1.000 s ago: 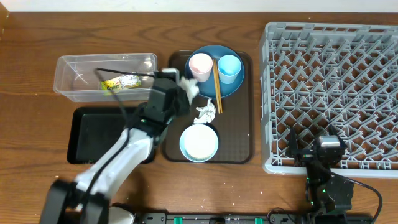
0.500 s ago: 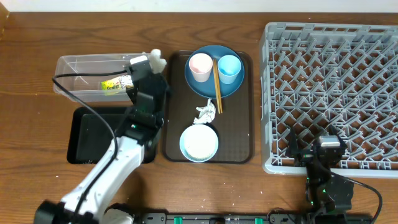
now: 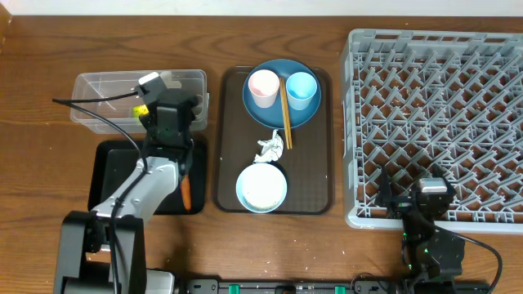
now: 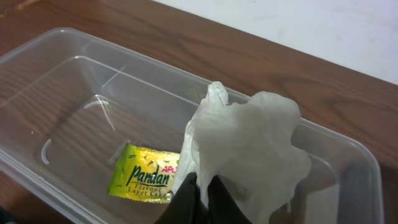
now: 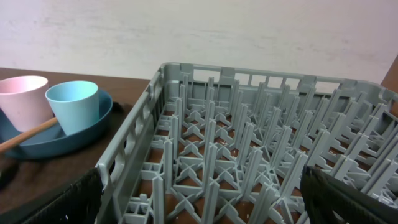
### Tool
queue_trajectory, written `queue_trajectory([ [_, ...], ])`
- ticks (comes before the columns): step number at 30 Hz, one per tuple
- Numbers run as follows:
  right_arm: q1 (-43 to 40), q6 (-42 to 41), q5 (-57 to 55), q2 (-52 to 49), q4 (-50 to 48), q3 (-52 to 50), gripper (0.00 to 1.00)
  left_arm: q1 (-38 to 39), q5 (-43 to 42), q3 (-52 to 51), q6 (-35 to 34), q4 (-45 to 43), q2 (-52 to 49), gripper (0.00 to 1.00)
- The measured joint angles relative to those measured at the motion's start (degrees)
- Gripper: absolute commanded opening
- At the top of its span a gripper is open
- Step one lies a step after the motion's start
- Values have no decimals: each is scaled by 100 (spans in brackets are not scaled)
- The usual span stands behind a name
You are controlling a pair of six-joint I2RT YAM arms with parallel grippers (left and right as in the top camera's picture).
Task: Sort waste into correct bins and load items into the dishwasher rack
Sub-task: 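Carry the tissue into the clear plastic bin and release it, then move the left gripper to the remaining white tissue and grasp it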
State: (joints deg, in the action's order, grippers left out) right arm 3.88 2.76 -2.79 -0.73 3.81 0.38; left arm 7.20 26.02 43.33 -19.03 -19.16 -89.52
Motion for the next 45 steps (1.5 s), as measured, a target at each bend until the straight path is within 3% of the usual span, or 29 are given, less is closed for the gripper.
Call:
queue_trajectory([
  [10, 0, 0, 0, 0, 0, 0, 99, -144, -494, 0, 0, -151, -302, 13],
  [12, 0, 0, 0, 0, 0, 0, 99, -144, -533, 0, 2, -173, -376, 24],
  [13, 0, 0, 0, 0, 0, 0, 99, -144, -553, 0, 31, -173, -400, 36],
  [16, 0, 0, 0, 0, 0, 0, 99, -146, -614, 0, 83, -197, -409, 53],
  [20, 0, 0, 0, 0, 0, 0, 99, -149, -643, 0, 173, -208, -407, 61],
  [24, 0, 0, 0, 0, 0, 0, 99, -149, -649, 0, 310, -160, -334, 81],
  [37, 0, 0, 0, 0, 0, 0, 99, 525, -848, 0, 297, 1305, 1749, 92],
  [45, 0, 0, 0, 0, 0, 0, 99, 1213, -2610, 0, 299, 1947, 1998, 92],
])
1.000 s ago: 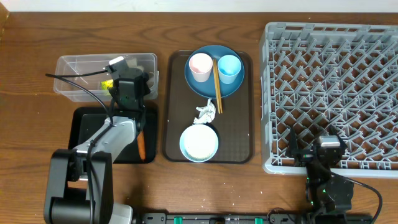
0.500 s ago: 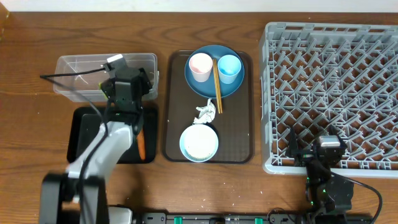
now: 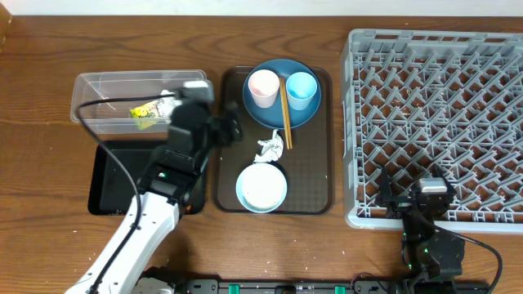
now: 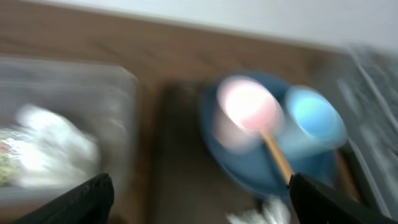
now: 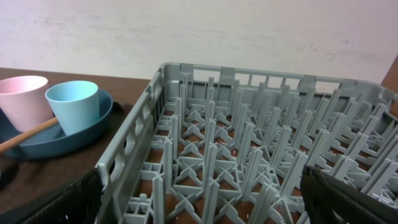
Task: Sort waste into correct bins and load items into the dishwasher rack
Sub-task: 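Move the left gripper to the remaining white tissue and grasp it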
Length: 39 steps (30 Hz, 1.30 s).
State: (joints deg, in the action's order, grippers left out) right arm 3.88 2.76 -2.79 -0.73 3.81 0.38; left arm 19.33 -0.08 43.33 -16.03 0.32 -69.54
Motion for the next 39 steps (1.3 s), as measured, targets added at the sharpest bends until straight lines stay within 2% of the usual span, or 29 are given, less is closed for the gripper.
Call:
queue_trajectory([
  [3, 0, 0, 0, 0, 0, 0, 99, 205, -654, 0, -2, 299, -11, 92],
  [7, 0, 0, 0, 0, 0, 0, 99, 413, -1036, 0, 0, 688, -24, 92],
  [17, 0, 0, 0, 0, 0, 0, 99, 763, -1331, 0, 0, 1596, -439, 92],
  [27, 0, 0, 0, 0, 0, 0, 99, 898, -1353, 0, 0, 1504, -1003, 93],
  [39, 0, -2, 0, 0, 0, 0, 99, 898, -1351, 0, 2, 579, -1937, 92],
])
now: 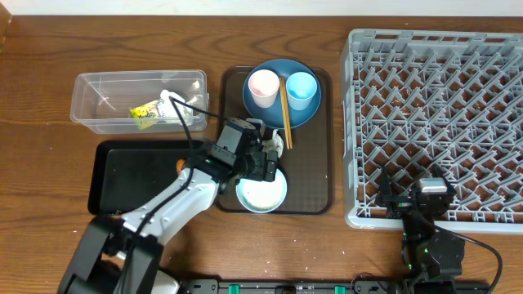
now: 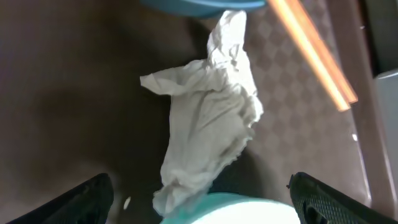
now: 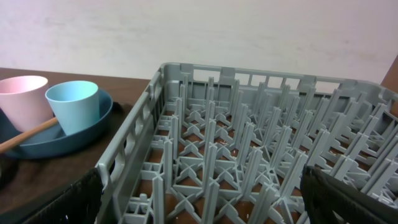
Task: Sort waste into correct bins and load items into the dishwasher rack
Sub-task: 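Move the left gripper to the remaining white tissue and grasp it, then carry the tissue left into the clear plastic bin and release it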
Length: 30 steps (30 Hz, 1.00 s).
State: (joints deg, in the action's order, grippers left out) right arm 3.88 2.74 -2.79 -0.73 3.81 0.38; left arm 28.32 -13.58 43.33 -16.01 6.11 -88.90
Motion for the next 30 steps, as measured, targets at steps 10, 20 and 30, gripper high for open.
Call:
queue_trajectory([
  [10, 0, 2, 0, 0, 0, 0, 99, 0, 247, 0, 26, -153, -111, 30],
  [20, 0, 2, 0, 0, 0, 0, 99, 2, 348, 0, 83, -278, -111, 6],
  [30, 0, 2, 0, 0, 0, 0, 99, 0, 439, 0, 83, -240, 981, 6],
])
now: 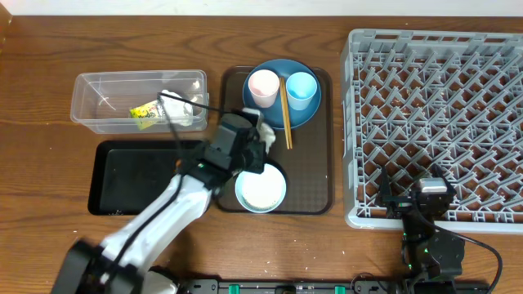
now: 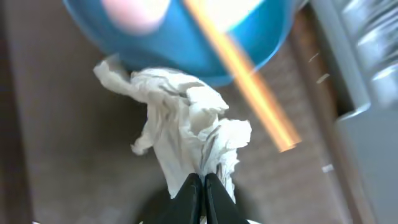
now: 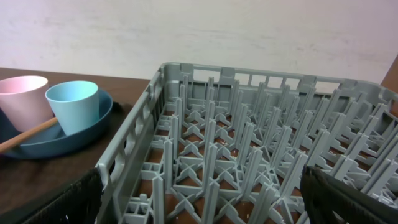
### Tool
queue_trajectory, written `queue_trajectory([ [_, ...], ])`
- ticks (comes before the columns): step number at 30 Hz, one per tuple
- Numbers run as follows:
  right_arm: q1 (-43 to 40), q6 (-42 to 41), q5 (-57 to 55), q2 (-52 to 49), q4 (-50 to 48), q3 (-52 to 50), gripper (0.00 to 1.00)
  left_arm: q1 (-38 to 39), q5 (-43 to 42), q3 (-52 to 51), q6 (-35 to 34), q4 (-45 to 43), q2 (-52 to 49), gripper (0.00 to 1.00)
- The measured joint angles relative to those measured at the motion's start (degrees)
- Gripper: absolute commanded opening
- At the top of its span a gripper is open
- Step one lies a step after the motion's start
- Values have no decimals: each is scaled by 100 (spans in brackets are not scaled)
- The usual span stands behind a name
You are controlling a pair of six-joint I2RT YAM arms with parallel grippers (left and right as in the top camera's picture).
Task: Sort waste into correct bins and load items into the dishwasher rack
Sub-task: 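Carry the tissue left into the clear plastic bin and release it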
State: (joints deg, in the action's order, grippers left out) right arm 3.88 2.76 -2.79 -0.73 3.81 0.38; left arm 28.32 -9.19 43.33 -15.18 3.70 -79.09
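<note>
A crumpled white tissue (image 2: pixel 180 118) hangs over the brown tray (image 1: pixel 315 175), just in front of the blue plate (image 1: pixel 270 110), with my left gripper (image 2: pixel 203 182) shut on its lower end. The plate carries a pink cup (image 1: pixel 263 86), a light blue cup (image 1: pixel 301 88) and chopsticks (image 1: pixel 286 114). A white bowl (image 1: pixel 261 189) stands at the near end of the tray. The grey dishwasher rack (image 1: pixel 433 122) fills the right side. At its front edge my right gripper (image 3: pixel 202 186) stands open, holding nothing.
A clear plastic bin (image 1: pixel 106 90) at the back left holds a yellow wrapper (image 1: pixel 147 113) and a white tissue (image 1: pixel 184 110). A black tray (image 1: pixel 131 175) lies in front of that bin.
My left gripper was open above the tissue lying on the brown tray. Now it is shut on that tissue, closer to the blue plate. The right arm has not moved.
My left gripper first held a tissue over the clear bin. Then it was open and turned toward the tray, with that tissue lying in the bin. Later it hovered open over a second tissue on the tray, and now grips it.
</note>
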Motion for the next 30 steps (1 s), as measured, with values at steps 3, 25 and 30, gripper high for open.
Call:
queue_trajectory([
  [3, 0, 0, 0, 0, 0, 0, 99, -37, 369, 0, 2, -11, 638, 6],
  [25, 0, 0, 0, 0, 0, 0, 99, -2365, 2378, 0, 2, -1384, 883, 9],
  [30, 0, 0, 0, 0, 0, 0, 99, -2745, 2400, 0, 0, -1655, 11, 9],
])
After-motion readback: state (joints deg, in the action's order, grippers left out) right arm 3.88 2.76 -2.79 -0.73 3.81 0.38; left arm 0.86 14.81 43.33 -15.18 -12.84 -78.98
